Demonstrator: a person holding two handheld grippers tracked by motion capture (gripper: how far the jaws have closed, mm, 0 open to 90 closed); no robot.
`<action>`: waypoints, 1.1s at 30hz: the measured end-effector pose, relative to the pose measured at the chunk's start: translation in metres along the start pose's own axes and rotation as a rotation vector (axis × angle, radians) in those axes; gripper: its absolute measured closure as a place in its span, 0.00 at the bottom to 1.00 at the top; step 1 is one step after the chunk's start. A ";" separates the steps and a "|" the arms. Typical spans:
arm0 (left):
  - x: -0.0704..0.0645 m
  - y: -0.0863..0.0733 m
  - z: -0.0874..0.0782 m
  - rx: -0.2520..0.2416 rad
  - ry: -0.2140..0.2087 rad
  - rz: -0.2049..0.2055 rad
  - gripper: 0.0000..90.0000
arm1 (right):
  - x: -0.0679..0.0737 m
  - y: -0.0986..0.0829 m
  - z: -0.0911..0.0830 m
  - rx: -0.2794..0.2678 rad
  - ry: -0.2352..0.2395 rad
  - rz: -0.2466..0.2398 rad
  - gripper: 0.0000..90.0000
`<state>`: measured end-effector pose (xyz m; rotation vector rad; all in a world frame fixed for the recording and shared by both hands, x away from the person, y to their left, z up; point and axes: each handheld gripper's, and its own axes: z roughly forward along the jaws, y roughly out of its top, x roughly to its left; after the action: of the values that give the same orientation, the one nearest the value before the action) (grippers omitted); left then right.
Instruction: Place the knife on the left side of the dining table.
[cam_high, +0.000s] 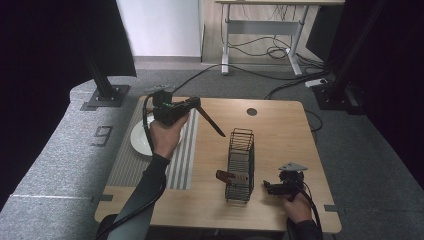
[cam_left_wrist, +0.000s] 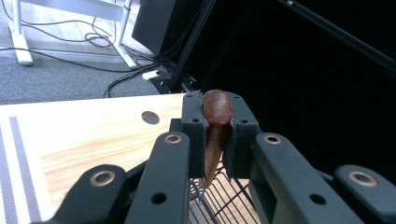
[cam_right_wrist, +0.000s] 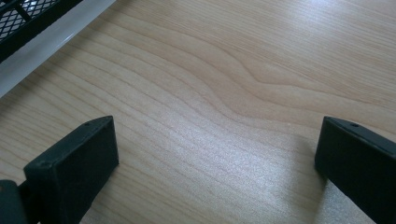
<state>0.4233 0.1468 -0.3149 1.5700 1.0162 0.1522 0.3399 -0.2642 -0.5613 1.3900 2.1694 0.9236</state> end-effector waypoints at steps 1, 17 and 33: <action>0.001 -0.001 -0.002 -0.002 0.002 -0.001 0.89 | 0.000 0.000 0.000 0.000 0.000 0.000 0.00; 0.024 -0.019 -0.031 -0.044 0.059 -0.033 0.89 | 0.000 0.000 0.000 0.000 0.000 0.000 0.00; 0.051 -0.042 -0.057 -0.080 0.109 -0.092 0.89 | 0.000 0.000 0.000 0.000 0.000 0.000 0.00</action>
<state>0.3984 0.2201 -0.3564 1.4523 1.1516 0.2140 0.3399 -0.2642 -0.5613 1.3901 2.1693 0.9237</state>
